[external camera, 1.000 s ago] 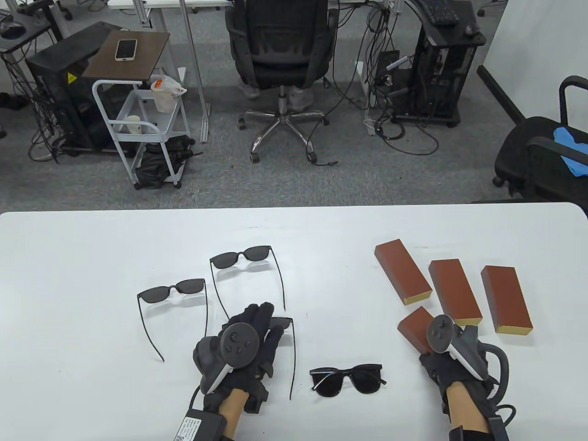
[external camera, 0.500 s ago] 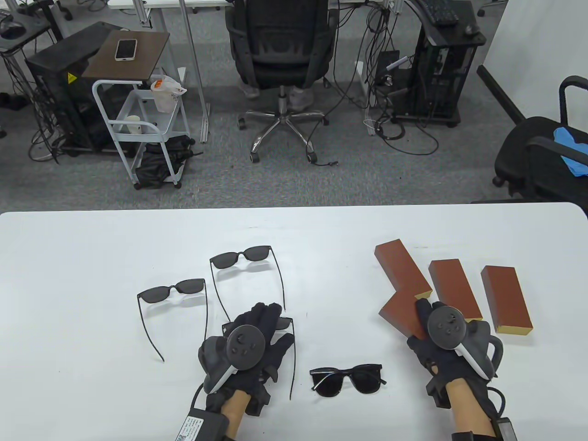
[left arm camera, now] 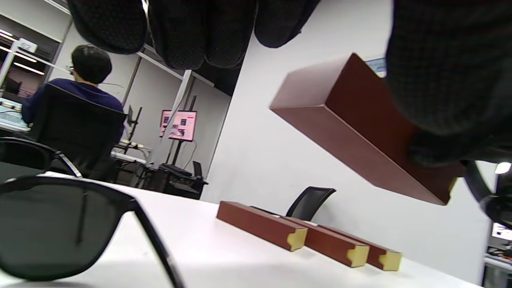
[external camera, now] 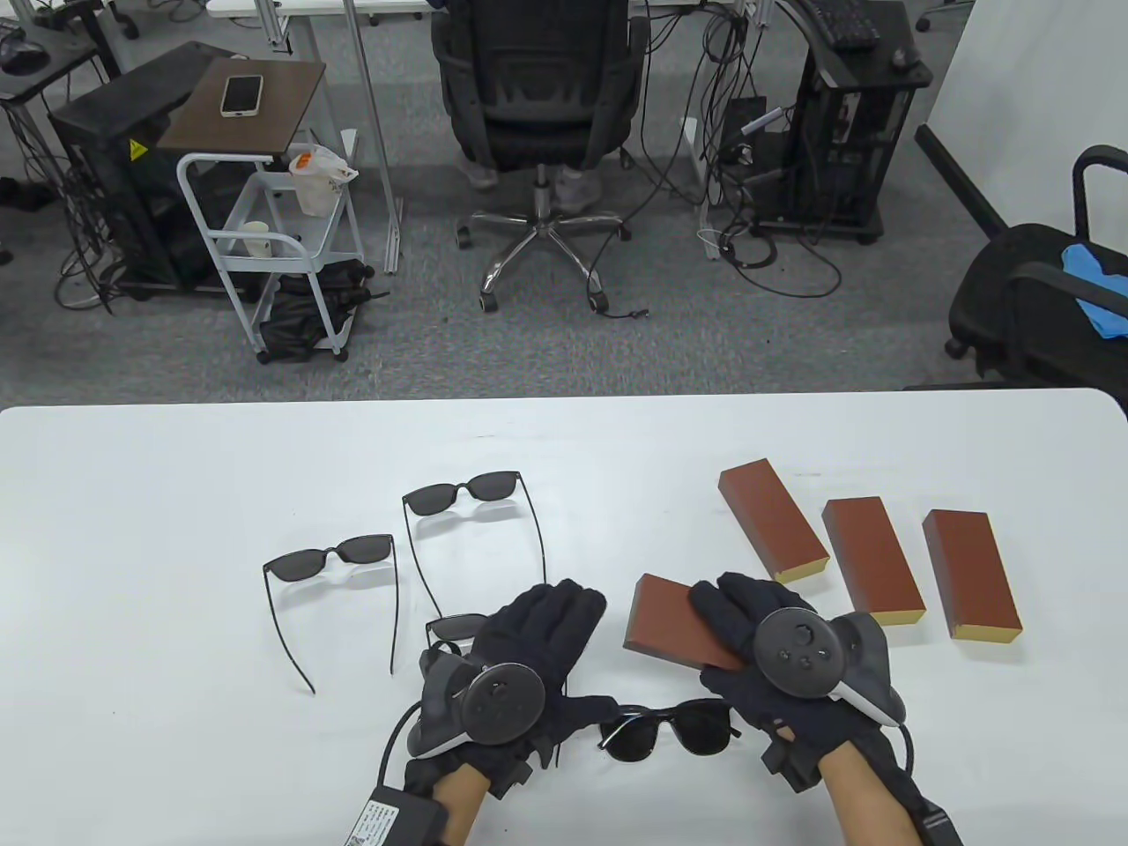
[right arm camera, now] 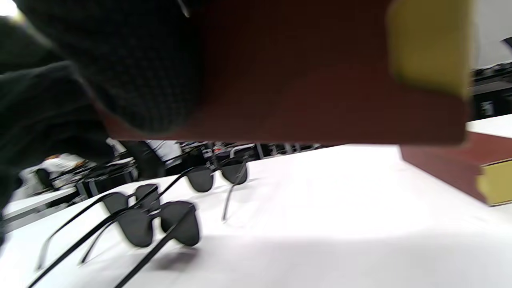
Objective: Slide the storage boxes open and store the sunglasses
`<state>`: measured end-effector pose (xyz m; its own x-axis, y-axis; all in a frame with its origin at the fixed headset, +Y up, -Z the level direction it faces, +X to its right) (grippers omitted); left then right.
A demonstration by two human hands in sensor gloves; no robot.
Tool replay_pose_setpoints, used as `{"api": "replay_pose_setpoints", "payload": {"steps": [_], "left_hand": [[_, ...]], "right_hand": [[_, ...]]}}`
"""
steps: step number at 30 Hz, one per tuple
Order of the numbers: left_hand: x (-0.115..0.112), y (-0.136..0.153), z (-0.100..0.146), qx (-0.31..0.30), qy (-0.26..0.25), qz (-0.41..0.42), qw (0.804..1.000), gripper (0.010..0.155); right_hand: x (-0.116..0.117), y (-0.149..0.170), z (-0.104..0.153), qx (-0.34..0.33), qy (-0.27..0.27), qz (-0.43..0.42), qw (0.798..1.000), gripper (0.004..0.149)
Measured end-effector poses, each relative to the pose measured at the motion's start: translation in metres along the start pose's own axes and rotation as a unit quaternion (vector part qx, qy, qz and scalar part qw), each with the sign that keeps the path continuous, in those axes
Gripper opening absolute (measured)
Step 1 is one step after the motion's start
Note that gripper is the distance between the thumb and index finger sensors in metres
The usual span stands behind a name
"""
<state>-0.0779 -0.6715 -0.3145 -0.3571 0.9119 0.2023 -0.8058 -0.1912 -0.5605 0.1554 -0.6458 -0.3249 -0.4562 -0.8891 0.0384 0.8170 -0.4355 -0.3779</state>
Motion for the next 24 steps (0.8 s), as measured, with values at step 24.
{"api": "replay_pose_setpoints", "payload": {"steps": [24], "left_hand": [[-0.012,0.018,-0.006,0.015,0.105,0.129,0.986,0.094]], "right_hand": [[0.016,-0.006,0.0,-0.056,-0.005,-0.008,0.998,0.086]]}}
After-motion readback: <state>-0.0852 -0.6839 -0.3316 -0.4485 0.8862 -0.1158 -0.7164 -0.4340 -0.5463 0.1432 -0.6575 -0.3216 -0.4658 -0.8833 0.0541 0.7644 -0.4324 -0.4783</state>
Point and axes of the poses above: the tracker on the back of each hand, its own y axis roughly to the little-finger side, its own z axis roughly from the fingertips to the wrist, x = y × z, the point moved 4 cm from there along -z, roughly from the wrist to the fingertips, and after that the axes turned 7 degrees about -z, right-handed, at the moved point
